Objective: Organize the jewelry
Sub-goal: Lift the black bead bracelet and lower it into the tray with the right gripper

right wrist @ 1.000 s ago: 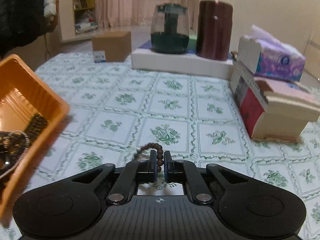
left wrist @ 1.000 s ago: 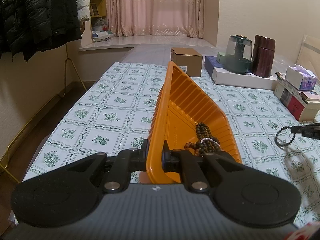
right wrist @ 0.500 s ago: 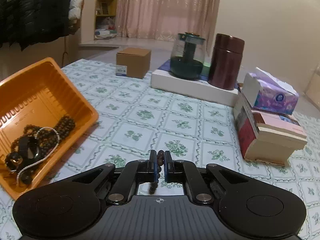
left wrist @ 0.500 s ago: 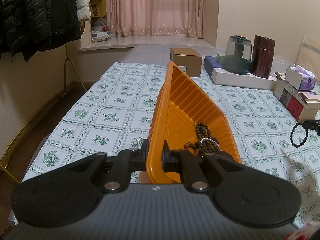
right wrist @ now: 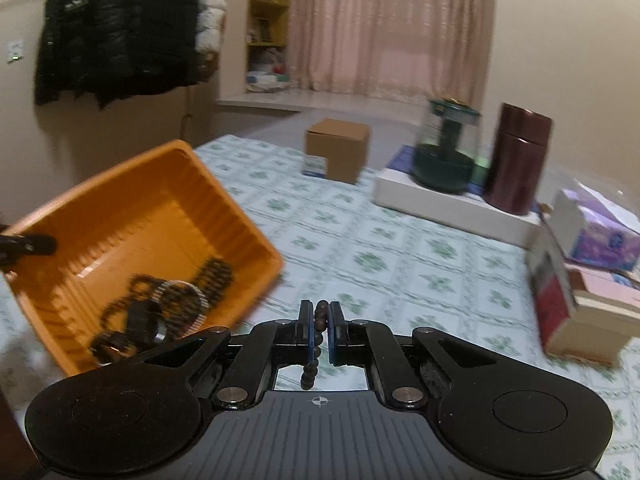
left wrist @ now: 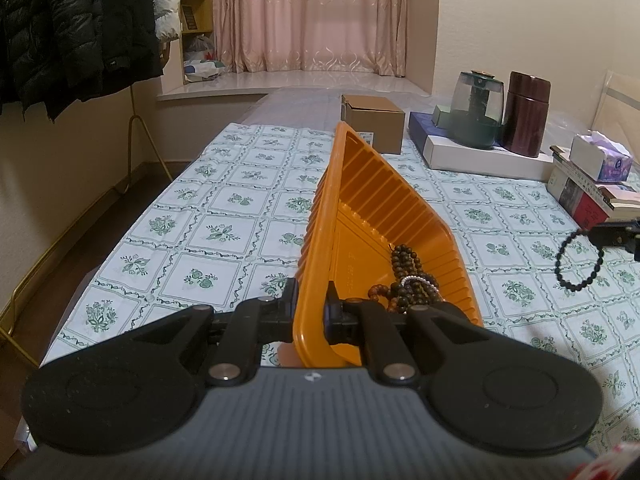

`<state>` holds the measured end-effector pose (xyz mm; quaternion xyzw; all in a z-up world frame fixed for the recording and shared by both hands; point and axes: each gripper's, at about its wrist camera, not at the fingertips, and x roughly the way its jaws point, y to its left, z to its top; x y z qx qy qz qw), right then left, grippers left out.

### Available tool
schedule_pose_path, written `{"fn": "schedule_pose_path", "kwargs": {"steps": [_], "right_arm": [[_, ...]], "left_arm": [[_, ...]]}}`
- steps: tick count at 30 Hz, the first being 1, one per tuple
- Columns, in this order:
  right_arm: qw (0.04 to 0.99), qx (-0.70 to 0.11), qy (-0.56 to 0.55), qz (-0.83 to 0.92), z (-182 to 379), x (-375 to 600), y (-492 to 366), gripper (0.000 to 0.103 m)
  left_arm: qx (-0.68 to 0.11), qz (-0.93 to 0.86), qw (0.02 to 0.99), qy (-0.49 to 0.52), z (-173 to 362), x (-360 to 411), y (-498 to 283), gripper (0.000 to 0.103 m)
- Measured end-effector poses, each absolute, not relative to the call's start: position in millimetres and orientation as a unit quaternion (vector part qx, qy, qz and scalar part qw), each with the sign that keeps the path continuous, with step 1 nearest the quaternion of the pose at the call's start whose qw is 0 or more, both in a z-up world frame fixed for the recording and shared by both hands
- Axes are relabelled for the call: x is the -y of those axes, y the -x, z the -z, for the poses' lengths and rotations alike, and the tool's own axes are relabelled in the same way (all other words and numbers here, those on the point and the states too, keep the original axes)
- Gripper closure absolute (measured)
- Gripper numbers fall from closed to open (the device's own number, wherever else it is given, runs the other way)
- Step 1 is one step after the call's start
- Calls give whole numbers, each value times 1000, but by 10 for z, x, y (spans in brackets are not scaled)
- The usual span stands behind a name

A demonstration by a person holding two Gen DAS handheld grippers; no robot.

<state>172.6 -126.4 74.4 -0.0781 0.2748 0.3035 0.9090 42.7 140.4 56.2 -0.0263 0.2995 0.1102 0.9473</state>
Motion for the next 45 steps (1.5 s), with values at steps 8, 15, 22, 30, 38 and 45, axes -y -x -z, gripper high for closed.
{"fn": "schedule_pose_path", "kwargs": {"steps": [8,15,22,30,38,45], "right_arm": [[889,-264,73,-367,-908,848,-1615,97],[871,-259,71,-411,-972,497,-1546,97],[857,-258,77,-440,-994,236,-1481,97],[848,-265,79,-452,-946,100,-1479,97],[844,-273,79,-455,-898,59,-1511,97],[843,-276,77,-456,-874,33,-1517,97]], "left_arm": [[-300,-110,947,26,-562,-1405,-427,93],[-300,-109,947,28,-558,-1399,-434,93],[-300,-109,947,30,-550,-1385,-435,93],[-300,-108,947,31,-546,-1382,-434,93],[-299,-107,948,33,-551,-1386,-434,93],[-299,-107,948,34,-554,-1385,-433,93]]}}
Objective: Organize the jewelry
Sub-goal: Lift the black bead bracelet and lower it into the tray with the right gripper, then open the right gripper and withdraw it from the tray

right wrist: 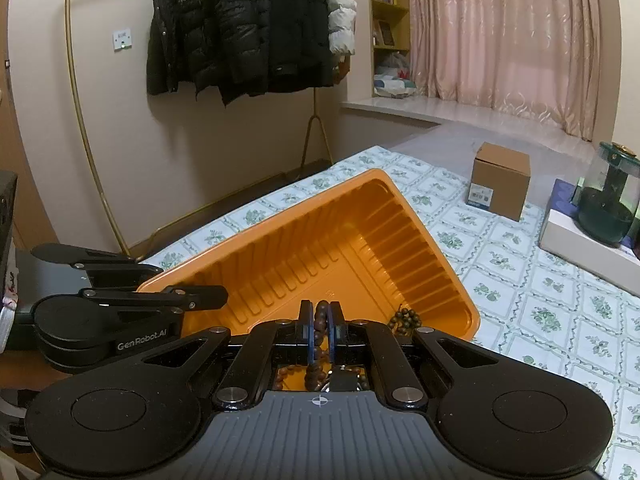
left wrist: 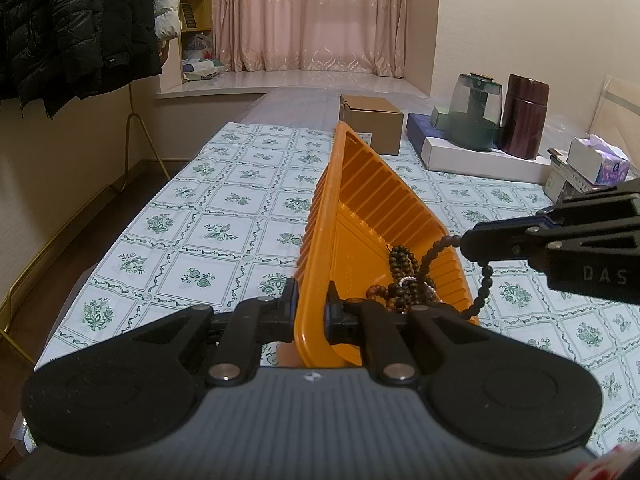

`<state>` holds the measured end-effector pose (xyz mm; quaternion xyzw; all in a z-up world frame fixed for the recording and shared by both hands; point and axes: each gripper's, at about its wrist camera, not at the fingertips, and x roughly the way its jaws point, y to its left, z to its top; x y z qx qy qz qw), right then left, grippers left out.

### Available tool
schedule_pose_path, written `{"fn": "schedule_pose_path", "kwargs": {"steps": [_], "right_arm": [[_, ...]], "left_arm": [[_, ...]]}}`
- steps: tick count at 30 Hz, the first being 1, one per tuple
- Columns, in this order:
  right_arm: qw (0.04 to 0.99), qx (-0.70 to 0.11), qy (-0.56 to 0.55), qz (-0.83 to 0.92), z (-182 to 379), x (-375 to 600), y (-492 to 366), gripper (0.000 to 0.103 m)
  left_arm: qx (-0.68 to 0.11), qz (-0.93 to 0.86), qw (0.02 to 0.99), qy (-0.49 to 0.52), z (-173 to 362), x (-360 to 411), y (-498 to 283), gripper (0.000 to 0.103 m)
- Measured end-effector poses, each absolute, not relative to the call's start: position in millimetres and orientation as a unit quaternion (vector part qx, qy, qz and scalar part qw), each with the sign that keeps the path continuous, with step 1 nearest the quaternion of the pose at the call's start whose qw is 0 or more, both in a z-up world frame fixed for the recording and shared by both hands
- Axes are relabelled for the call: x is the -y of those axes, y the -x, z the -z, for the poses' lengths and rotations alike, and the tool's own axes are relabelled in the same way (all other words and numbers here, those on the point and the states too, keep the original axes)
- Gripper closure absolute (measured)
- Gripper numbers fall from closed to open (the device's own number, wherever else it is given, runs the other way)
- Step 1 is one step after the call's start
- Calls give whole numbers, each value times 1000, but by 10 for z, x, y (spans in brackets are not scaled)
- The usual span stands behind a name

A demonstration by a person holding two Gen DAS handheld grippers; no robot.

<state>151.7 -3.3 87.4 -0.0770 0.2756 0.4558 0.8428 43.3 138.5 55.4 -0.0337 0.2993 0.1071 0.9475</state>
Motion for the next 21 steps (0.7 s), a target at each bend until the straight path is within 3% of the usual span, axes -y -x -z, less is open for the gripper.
{"fn": "schedule_pose_path", "kwargs": {"steps": [21], "right_arm": [[842,-279,46,-459,-849,40,-1584,97]], "left_arm": [[-300,-107,947,38,-567,-1392,-432,93]]}}
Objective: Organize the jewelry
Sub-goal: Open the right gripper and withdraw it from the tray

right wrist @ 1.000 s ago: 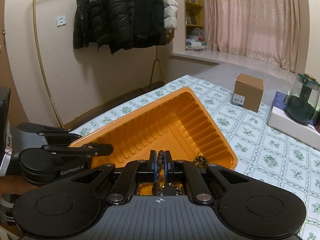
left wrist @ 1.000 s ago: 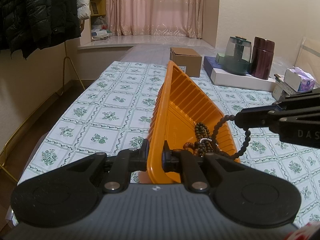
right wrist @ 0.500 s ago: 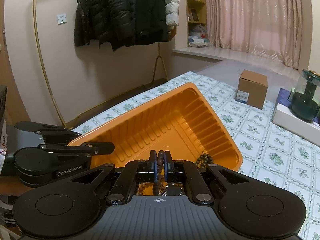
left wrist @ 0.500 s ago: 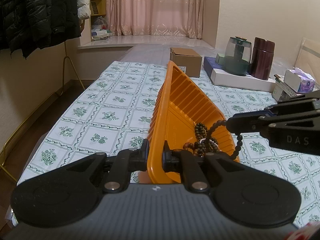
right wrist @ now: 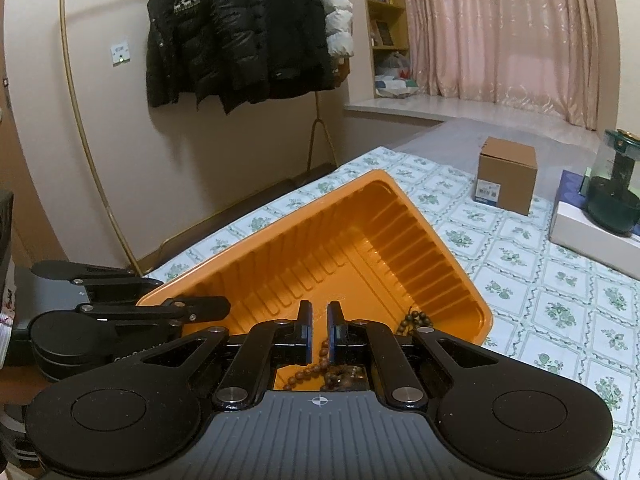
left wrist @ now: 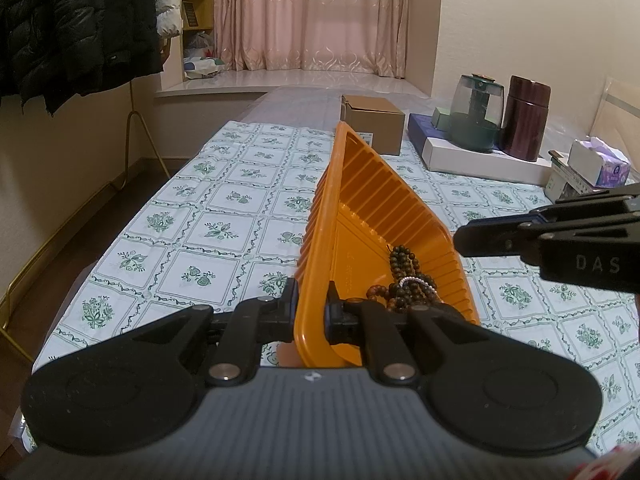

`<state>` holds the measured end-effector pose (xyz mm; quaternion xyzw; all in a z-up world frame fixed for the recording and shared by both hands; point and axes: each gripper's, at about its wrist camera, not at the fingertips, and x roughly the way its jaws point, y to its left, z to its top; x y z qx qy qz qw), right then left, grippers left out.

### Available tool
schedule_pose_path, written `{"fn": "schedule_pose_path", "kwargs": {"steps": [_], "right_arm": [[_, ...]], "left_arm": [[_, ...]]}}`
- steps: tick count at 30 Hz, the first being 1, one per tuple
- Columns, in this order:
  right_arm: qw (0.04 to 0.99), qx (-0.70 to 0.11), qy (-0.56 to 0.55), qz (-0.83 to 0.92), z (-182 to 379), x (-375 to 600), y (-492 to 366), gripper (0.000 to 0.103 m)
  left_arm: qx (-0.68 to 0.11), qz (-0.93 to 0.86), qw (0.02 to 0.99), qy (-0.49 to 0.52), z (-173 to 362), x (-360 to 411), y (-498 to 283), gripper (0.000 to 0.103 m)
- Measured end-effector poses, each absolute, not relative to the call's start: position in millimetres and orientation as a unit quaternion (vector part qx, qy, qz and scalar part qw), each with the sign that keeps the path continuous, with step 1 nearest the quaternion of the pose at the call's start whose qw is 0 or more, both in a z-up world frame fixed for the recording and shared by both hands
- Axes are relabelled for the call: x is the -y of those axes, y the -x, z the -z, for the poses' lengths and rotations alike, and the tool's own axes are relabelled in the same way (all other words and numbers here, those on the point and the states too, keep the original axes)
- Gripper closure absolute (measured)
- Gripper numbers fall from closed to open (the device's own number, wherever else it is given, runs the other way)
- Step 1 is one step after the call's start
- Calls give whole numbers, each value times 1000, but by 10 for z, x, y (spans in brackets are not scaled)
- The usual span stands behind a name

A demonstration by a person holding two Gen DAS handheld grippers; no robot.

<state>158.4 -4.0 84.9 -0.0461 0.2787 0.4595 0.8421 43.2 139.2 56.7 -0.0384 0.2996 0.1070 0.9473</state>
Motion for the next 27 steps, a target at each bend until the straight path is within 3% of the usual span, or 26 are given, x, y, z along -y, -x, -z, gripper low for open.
{"fn": "schedule_pose_path", "kwargs": {"steps": [27], "right_arm": [[868,-337,-71,-359,-625,928,-1535,97]], "left_arm": [[-307,-93,943,84,-481,-1662,-409,92]]}}
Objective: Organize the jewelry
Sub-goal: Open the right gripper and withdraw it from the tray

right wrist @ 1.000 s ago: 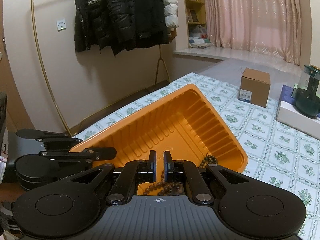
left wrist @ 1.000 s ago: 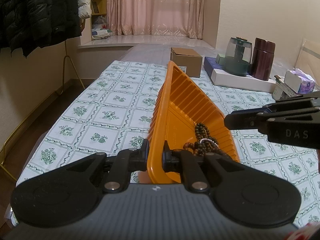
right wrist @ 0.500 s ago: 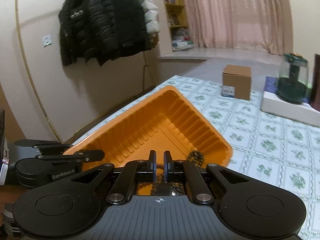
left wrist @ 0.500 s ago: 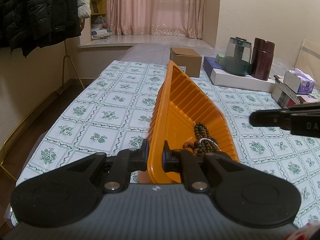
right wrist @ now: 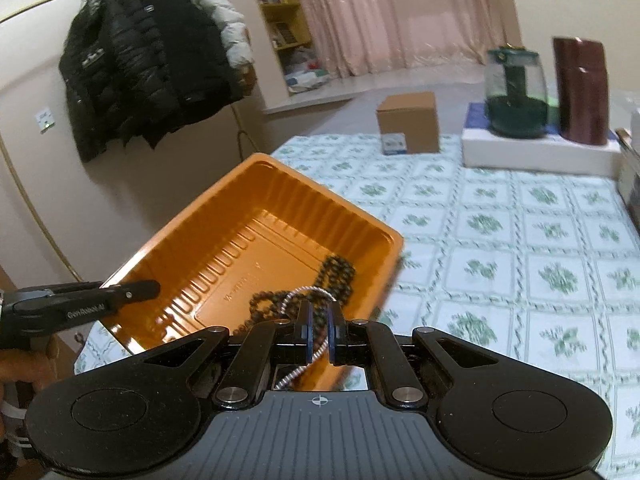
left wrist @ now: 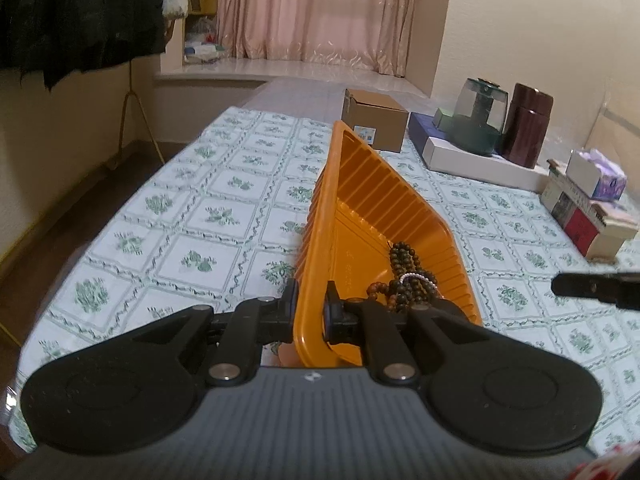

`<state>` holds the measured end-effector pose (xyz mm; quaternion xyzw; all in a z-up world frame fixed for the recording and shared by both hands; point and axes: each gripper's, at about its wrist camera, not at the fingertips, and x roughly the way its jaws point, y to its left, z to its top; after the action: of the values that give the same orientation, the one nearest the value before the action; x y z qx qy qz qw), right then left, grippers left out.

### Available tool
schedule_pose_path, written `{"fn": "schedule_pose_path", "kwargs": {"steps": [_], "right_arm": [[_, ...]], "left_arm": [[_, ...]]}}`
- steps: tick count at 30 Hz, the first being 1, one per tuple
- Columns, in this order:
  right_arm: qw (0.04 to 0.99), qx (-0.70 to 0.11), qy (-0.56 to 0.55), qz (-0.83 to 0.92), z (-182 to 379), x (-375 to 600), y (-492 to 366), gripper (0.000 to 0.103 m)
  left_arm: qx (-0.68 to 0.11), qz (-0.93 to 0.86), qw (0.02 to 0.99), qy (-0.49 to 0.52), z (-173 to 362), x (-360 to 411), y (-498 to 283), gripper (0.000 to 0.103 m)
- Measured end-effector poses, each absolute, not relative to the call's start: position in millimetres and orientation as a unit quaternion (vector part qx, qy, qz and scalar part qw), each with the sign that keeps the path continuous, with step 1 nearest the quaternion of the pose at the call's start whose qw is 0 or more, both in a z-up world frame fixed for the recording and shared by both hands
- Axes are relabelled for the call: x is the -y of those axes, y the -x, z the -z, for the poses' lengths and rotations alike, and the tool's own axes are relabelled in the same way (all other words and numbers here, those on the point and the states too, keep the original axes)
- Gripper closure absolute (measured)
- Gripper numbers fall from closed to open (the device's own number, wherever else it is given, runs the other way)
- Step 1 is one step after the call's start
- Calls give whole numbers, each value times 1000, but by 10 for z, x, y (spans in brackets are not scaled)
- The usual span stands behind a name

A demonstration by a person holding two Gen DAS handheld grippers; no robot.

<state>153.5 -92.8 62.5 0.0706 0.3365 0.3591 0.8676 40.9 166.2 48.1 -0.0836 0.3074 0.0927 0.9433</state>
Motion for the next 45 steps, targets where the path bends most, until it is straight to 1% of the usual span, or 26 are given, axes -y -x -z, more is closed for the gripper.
{"fn": "schedule_pose_path", "kwargs": {"steps": [12,22,23,26,27,28,30,31,32,33,34,37,39,40,41,42,44,45], "right_arm": [[867,-363,-92,-330,-444,991,-1464,97],[864,-387,-103,-305,-283,979,-1381,96],[864,-389,-104,-304,-271,978,-1375,96],[864,-393,-106,-297,-238,981,-1345,95],[863,-395,-106,-296,-223,977,-1342,94],[863,-396,-108,-294,-215,984,-1328,92],[863,-398,-112,-290,-196,990,-1308,82],[864,-398,-116,-287,-193,1005,-1292,67],[864,-397,-120,-285,-193,1018,-1277,56],[864,-396,-125,-284,-198,1026,-1273,53],[864,-396,-127,-283,-200,1037,-1260,50],[864,-397,-138,-277,-211,1104,-1205,45],[866,-397,-147,-268,-225,1162,-1160,42],[866,-398,-152,-261,-229,1203,-1132,39],[868,-398,-157,-253,-240,1237,-1110,35],[869,-398,-160,-247,-248,1267,-1088,32],[873,-399,-161,-230,-269,1336,-1021,24],[875,-399,-159,-222,-281,1364,-984,23]], "left_arm": [[-315,-56,932,167,-186,-2178,-352,92],[-336,-31,907,253,193,-2636,-324,92],[-337,-26,904,261,223,-2679,-317,91],[-334,-17,901,275,273,-2765,-303,83],[-334,-13,900,279,283,-2780,-300,83],[-332,-8,900,283,289,-2793,-295,83],[-330,-4,898,293,292,-2818,-279,81],[-327,-4,897,297,290,-2832,-263,79],[-325,-6,897,301,289,-2846,-248,74],[-321,-7,896,306,283,-2865,-231,69],[-317,-8,896,310,277,-2884,-205,68],[-307,-12,897,318,230,-2902,-137,58],[-297,-21,901,316,161,-2883,-58,42],[-292,-26,904,311,122,-2863,-16,39],[-284,-34,909,304,59,-2826,46,33],[-276,-41,913,297,-2,-2791,101,25],[-263,-59,922,278,-138,-2677,217,14],[-259,-61,926,266,-193,-2609,264,10]]}}
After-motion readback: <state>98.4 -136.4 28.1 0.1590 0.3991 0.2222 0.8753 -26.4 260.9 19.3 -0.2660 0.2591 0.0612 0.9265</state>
